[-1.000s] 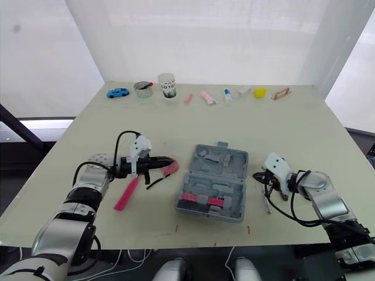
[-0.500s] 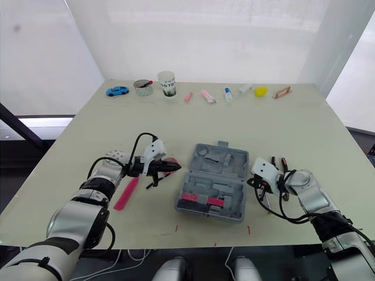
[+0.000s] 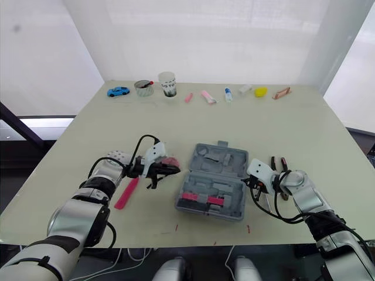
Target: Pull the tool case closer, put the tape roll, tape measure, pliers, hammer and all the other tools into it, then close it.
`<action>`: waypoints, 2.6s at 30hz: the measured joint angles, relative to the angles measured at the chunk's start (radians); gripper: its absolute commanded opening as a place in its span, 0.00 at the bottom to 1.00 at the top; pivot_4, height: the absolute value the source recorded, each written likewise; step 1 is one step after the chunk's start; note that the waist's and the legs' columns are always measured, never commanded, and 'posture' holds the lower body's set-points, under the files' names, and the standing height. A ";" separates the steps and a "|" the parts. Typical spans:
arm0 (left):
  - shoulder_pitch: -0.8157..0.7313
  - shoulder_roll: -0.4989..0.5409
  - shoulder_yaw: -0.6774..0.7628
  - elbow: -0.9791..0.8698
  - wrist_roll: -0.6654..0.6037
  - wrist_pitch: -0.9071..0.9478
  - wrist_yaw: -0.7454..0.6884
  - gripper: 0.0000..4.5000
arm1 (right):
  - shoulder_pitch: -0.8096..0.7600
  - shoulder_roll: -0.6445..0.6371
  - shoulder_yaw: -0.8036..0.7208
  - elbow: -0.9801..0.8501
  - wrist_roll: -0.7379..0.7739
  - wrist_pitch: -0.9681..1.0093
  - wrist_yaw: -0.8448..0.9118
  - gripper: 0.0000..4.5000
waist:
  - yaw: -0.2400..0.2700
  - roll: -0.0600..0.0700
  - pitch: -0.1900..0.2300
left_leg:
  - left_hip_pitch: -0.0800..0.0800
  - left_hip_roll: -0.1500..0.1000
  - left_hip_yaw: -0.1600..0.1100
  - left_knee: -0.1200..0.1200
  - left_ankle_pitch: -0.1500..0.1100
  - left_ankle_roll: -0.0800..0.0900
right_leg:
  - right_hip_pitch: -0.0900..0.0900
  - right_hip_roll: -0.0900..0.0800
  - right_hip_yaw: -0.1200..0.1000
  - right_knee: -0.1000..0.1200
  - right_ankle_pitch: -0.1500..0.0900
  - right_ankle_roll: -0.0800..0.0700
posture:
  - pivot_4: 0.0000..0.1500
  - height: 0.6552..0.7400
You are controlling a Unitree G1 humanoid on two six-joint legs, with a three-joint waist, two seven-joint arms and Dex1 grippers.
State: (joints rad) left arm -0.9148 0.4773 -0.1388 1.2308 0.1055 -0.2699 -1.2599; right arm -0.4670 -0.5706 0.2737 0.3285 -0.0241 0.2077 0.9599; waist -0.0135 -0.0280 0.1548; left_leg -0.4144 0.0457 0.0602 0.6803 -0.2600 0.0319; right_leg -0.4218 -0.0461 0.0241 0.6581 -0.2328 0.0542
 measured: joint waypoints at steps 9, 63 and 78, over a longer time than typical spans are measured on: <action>-0.026 -0.031 -0.049 0.012 0.080 -0.025 0.070 0.00 | 0.000 0.006 0.000 0.000 -0.003 0.000 -0.006 0.00 | 0.000 0.000 0.000 | 0.000 0.000 0.000 0.001 0.000 0.000 | 0.000 0.000 0.000 0.001 0.000 0.000 | 1.00 1.00; 0.287 -0.023 -0.050 -0.551 -0.011 0.278 -0.182 0.00 | 0.193 -0.040 -0.027 -0.279 0.046 0.141 0.076 0.00 | 0.001 0.000 0.000 | 0.000 0.000 -0.002 0.003 0.000 0.000 | 0.000 0.000 -0.001 0.002 0.000 0.000 | 1.00 1.00; 0.451 0.011 -0.077 -0.844 -0.062 0.466 -0.156 0.00 | 0.262 -0.057 -0.049 -0.342 0.072 0.166 0.078 0.00 | 0.002 0.000 0.000 | 0.000 0.000 -0.003 0.003 0.000 0.000 | 0.000 0.000 -0.001 0.003 0.000 0.000 | 1.00 1.00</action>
State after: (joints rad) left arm -0.4639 0.4883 -0.2158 0.3869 0.0435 0.1958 -1.4163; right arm -0.2046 -0.6277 0.2248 -0.0133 0.0479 0.3735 1.0379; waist -0.0116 -0.0277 0.1547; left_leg -0.4149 0.0453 0.0573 0.6838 -0.2601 0.0320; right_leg -0.4215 -0.0463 0.0227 0.6608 -0.2331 0.0539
